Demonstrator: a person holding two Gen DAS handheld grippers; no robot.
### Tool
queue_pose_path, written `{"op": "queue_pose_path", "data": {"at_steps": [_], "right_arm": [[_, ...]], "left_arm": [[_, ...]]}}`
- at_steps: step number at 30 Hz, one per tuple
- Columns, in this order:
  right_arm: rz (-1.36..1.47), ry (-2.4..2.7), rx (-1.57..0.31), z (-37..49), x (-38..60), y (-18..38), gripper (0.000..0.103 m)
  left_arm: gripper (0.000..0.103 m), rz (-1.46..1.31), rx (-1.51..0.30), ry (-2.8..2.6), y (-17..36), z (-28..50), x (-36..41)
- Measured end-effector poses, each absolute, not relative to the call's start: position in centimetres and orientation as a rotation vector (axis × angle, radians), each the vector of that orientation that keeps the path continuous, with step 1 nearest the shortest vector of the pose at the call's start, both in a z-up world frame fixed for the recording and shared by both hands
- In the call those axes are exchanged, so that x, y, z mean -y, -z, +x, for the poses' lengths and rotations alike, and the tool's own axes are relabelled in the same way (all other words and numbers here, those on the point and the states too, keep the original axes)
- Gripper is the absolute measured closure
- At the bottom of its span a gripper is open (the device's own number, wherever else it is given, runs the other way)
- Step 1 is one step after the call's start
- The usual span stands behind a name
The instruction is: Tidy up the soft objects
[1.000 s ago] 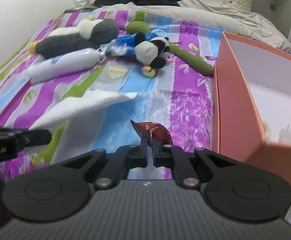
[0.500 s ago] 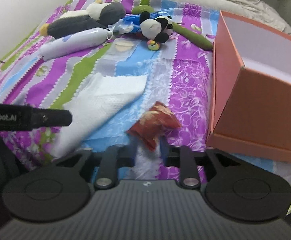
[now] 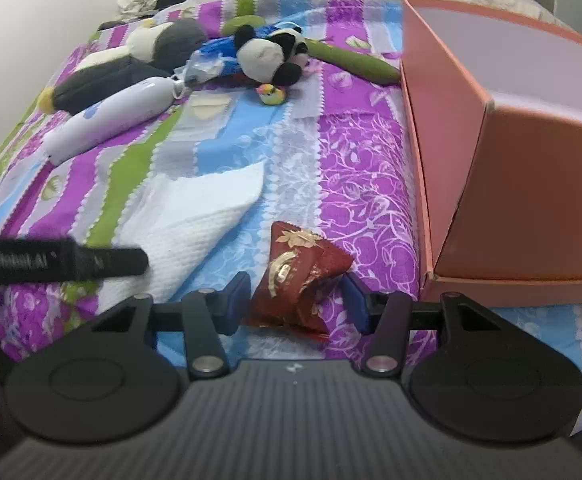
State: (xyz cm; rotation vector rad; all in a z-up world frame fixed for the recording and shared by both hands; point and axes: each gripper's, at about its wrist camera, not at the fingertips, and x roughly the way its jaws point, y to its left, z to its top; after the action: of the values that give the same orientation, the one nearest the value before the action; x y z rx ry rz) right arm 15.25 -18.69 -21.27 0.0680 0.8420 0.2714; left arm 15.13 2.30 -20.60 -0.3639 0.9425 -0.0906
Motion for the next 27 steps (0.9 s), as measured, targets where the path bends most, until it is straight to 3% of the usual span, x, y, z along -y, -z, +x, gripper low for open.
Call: {"op": "queue_pose_path", "data": {"at_steps": [3, 11, 13, 15, 18, 27], "right_arm": [[0.065, -0.27, -0.843, 15.3, 18.9, 21.2, 0.066], [0.061, -0.266, -0.847, 15.0, 20.1, 21.2, 0.067], [0.055, -0.268, -0.848, 15.0, 20.1, 21.2, 0.067], [0.049, -0.269, -0.849, 15.0, 20.1, 21.2, 0.067], [0.039, -0.277, -0.845, 15.1, 19.9, 21.0, 0.067], [0.045, -0.289, -0.82, 14.5, 20.6, 18.9, 0.067]], "left_arm": [[0.041, -0.322, -0.967, 0.105, 21.2, 15.8, -1.5], [0.043, -0.216, -0.959, 0.142, 21.6, 15.8, 0.1], [0.05, -0.201, -0.955, 0.144, 21.7, 15.7, 0.4], [0.07, -0.182, -0.949, 0.142, 21.7, 15.4, 0.7], [0.091, -0.149, -0.95, 0.154, 21.8, 15.3, 1.4], [0.095, -0.145, -0.888, 0.152, 19.9, 14.5, 2.5]]}}
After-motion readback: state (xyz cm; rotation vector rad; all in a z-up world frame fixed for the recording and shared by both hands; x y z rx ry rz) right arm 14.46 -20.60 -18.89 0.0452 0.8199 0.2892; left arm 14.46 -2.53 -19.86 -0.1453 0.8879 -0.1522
